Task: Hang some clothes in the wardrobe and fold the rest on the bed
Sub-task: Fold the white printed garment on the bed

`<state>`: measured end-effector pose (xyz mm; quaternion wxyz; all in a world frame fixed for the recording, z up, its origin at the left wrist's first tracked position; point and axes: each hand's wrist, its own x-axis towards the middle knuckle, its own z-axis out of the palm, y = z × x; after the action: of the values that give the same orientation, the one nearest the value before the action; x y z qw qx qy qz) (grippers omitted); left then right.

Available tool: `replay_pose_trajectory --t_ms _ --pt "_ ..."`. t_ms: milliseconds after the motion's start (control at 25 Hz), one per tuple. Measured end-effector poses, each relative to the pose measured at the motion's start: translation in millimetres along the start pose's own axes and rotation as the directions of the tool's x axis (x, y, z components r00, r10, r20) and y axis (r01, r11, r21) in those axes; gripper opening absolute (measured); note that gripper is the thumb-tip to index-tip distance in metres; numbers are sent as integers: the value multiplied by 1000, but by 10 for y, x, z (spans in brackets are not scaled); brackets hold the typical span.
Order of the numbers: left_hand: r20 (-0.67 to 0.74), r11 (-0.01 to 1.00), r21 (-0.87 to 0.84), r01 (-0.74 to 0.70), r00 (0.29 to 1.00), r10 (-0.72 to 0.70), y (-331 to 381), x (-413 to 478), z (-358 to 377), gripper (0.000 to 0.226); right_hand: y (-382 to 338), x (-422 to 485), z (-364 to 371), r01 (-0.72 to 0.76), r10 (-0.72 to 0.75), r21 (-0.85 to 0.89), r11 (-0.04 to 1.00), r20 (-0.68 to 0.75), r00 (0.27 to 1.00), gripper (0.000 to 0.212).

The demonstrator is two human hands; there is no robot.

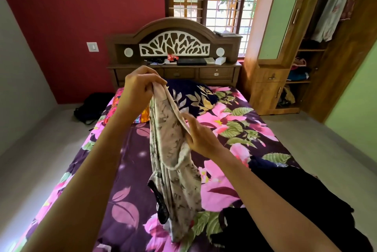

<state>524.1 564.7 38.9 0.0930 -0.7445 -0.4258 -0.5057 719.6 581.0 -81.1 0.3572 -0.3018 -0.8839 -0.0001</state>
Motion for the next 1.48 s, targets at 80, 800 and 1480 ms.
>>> replay_pose_trajectory --t_ms 80,800,1480 --pt "-73 999 -3 52 996 -52 -23 27 -57 39 168 -243 0 118 -104 -148 982 96 990 66" --pt "81 979 178 99 990 -115 -500 -106 -124 43 713 -112 -1411 -520 544 164 838 -321 775 39" --pt "-36 680 -555 479 803 -595 -59 -127 -30 15 381 75 -1295 -336 301 158 929 -850 433 34"
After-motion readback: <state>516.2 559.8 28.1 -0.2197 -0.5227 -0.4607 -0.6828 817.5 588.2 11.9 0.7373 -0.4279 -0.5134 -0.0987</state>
